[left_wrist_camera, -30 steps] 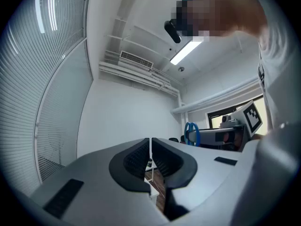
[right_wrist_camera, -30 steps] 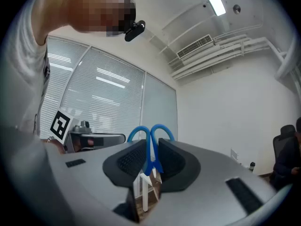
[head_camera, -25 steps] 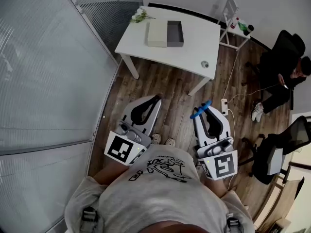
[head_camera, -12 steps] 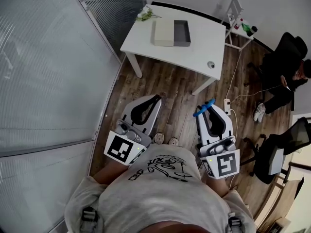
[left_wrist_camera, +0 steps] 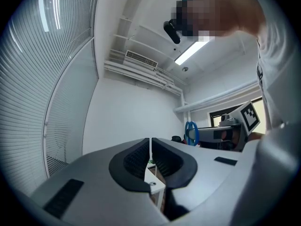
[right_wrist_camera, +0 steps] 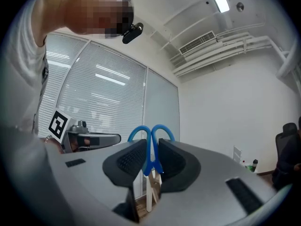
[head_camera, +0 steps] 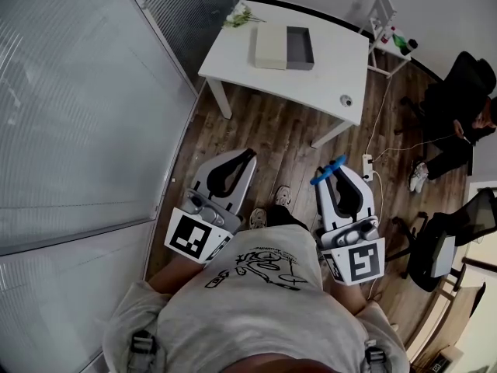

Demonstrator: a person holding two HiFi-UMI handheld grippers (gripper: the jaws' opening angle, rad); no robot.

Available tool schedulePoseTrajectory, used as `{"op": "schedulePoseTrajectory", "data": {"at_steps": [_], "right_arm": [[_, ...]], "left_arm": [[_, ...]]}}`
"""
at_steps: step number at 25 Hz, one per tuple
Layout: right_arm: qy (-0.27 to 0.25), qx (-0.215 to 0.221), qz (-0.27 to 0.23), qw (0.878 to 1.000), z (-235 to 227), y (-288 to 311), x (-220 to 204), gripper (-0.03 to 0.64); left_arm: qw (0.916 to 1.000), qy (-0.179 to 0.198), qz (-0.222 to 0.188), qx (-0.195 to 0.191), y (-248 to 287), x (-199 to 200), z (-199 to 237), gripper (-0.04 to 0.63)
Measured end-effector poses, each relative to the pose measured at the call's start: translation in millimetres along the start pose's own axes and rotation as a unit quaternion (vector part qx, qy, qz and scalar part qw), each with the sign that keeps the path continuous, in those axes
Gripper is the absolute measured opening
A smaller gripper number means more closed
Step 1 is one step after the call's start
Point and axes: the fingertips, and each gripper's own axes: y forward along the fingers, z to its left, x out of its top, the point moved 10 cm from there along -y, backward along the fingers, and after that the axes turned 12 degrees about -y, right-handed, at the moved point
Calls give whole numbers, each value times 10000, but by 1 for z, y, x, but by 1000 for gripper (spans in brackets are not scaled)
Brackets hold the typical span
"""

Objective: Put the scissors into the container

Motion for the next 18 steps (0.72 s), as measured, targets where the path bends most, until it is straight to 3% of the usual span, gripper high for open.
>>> {"op": "schedulePoseTrajectory", "data": {"at_steps": [18], "right_arm": [[35,-90,-21,10000,-54,39,-18,89]], "left_arm": [[9999,79,12,-74,66,2,25,31]]}}
